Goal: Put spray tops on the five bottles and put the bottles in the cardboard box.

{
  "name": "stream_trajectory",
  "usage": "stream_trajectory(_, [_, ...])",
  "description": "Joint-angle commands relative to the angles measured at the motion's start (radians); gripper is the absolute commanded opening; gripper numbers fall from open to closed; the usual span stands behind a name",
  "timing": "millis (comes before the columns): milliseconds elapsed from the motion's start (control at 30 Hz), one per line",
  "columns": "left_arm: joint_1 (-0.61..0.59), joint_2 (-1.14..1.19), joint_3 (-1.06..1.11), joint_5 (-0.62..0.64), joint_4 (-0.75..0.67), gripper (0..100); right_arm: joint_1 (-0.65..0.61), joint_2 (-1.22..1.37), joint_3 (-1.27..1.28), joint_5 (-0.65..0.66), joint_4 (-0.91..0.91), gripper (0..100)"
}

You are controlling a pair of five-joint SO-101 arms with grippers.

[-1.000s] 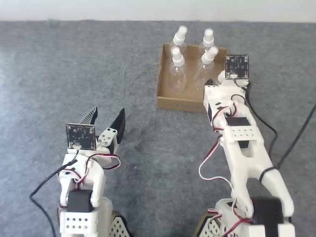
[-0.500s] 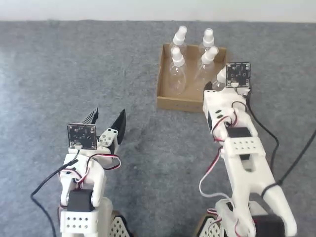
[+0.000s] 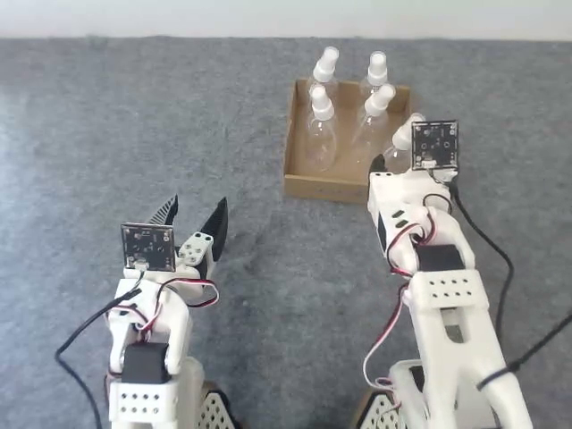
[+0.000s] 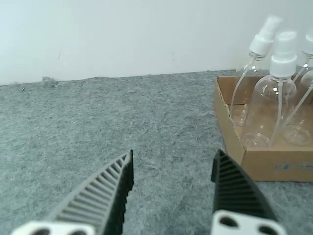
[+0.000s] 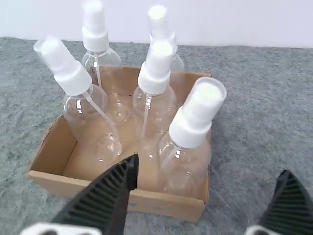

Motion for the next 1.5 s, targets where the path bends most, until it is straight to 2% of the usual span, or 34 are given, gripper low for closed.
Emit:
stream_trajectory(0, [-0.005, -0.025, -0.013, -0.008, -0.029, 25, -0.008, -0.067, -0.009, -0.008, 0.010, 23.9])
stream_trajectory(100, [-0.005, -0.025, -0.013, -0.008, -0.029, 25, -0.007, -0.079, -0.009, -0.008, 0.012, 16.3])
stream_trajectory(533, [-0.005, -0.025, -0.013, -0.008, -0.029, 25, -0.008, -0.331, 0.124, -0.008, 0.022, 15.0])
stream_trajectory(767, [-0.003, -0.025, -0.013, -0.008, -0.029, 25, -0.008, -0.447, 0.180, -0.008, 0.015, 4.8])
stream_trajectory(1167, [-0.003, -0.025, -0.013, -0.006, -0.028, 25, -0.010, -0.647, 0.276, -0.008, 0.013, 4.5])
stream_trajectory(1467, [-0.003, -0.025, -0.012, -0.006, -0.028, 25, -0.077, -0.842, 0.377, 0.002, 0.015, 4.5])
